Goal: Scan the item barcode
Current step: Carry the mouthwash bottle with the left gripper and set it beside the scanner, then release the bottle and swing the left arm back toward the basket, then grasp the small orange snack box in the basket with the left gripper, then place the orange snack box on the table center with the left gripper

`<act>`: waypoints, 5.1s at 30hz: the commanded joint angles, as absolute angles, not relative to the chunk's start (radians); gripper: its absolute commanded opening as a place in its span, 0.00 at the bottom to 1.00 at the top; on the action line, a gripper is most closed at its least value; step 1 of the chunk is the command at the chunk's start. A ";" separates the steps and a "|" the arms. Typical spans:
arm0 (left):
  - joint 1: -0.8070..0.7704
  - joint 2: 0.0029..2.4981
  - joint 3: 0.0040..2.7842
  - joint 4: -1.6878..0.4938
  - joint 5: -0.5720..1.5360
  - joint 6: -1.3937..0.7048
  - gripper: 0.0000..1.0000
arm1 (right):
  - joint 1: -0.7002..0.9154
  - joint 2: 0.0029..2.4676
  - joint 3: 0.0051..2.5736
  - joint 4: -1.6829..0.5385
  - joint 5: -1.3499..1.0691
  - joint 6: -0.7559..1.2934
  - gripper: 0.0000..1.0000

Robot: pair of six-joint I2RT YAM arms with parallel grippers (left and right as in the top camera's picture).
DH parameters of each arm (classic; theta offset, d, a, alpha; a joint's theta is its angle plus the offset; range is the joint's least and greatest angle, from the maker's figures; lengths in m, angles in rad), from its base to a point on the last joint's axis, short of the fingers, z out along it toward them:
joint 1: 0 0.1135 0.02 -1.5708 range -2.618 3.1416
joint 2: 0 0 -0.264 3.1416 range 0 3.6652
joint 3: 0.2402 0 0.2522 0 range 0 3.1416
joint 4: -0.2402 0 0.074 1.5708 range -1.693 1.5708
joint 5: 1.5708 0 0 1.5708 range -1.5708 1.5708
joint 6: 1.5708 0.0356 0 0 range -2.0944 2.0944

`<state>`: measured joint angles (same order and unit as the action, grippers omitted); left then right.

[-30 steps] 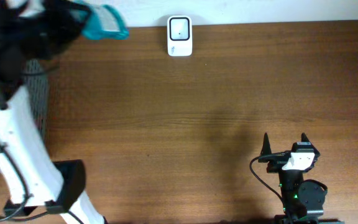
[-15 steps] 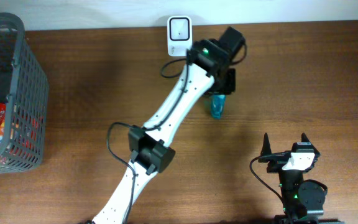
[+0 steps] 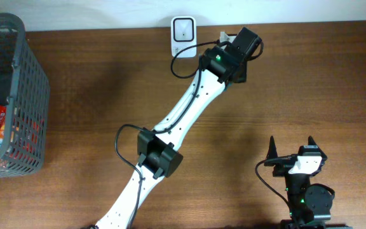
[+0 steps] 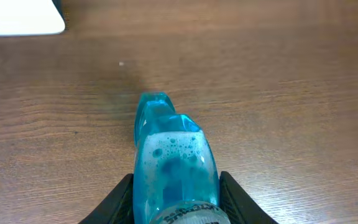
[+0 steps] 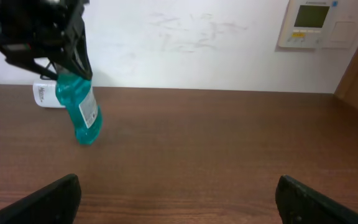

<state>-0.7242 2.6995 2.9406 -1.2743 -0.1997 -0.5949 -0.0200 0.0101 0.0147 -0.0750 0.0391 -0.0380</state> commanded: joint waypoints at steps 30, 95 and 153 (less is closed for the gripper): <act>0.078 1.942 2.573 -1.688 0.012 -0.233 0.99 | -0.027 0.004 0.006 -0.079 0.039 -0.045 0.99; 0.683 2.359 2.177 -1.500 -0.207 -0.308 0.37 | -0.027 0.004 0.006 -0.079 0.039 -0.045 0.98; -0.381 1.817 1.752 -1.035 0.107 -0.320 0.99 | -0.027 0.005 0.006 -0.079 0.039 -0.045 0.98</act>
<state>-0.3809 1.8217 1.7470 -1.0302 0.1112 -0.3206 -0.0200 0.0101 0.0147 -0.0753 0.0391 -0.0380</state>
